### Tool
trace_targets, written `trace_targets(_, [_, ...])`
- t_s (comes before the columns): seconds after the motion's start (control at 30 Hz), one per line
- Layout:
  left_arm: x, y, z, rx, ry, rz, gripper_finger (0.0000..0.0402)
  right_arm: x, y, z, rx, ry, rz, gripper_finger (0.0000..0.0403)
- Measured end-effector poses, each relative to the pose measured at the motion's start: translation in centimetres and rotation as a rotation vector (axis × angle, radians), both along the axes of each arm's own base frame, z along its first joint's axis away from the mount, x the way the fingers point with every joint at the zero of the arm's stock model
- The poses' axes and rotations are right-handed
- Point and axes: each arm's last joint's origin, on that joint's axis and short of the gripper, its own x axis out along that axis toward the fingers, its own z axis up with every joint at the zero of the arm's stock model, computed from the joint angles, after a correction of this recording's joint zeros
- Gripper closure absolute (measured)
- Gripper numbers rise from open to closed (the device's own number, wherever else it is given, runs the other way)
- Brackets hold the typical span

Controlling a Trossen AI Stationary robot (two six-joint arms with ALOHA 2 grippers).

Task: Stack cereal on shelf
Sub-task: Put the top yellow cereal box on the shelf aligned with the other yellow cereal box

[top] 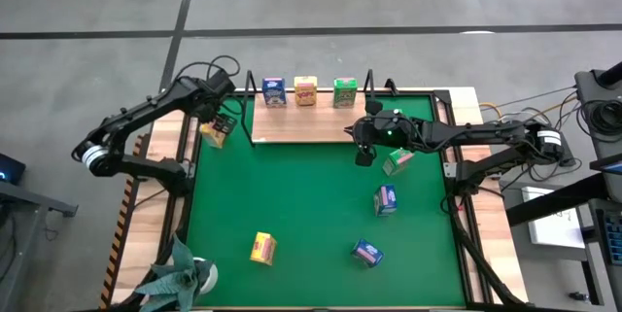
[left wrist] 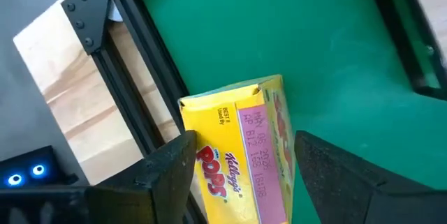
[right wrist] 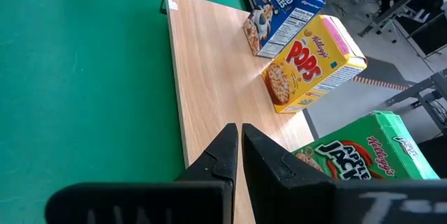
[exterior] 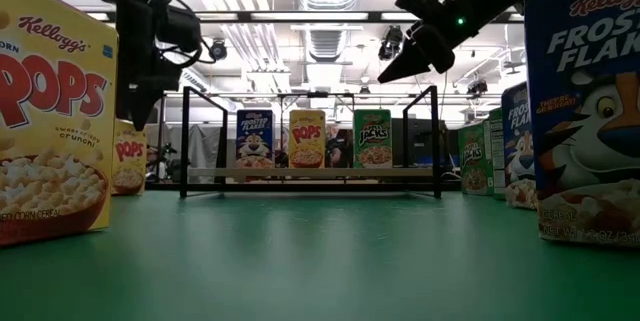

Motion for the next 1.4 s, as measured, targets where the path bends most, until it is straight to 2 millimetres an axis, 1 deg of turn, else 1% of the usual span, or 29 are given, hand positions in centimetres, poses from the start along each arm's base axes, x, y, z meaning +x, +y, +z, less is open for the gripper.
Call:
trace_targets(0.17, [0.0, 0.0, 0.6, 0.014, -0.015, 0.011, 0.0175, 0.0, 0.0, 0.0, 0.005, -0.002, -0.003, 0.039])
trace_targets(0.3, [-0.1, -0.1, 0.6, 0.01, -0.011, 0.015, 0.0175, 0.0, 0.0, 0.0, 0.004, -0.002, -0.003, 0.039])
trace_targets(0.8, [-0.2, -0.2, -0.8, 0.003, 0.0, 0.012, 0.0176, 0.0, 0.0, 0.0, 0.005, -0.002, -0.003, 0.039])
trace_targets(1.07, [-0.4, -0.5, -2.1, -0.021, 0.023, 0.012, 0.0209, 0.0, 0.0, 0.0, 0.005, -0.002, -0.003, 0.039])
trace_targets(1.23, [-0.4, -0.5, -2.1, -0.022, 0.024, 0.008, 0.0228, 0.0, 0.0, 0.0, 0.005, -0.002, -0.003, 0.039])
trace_targets(1.4, [-0.4, -0.4, -1.7, -0.018, 0.023, -0.005, 0.0233, 0.0, 0.0, 0.0, 0.005, -0.002, -0.003, 0.039])
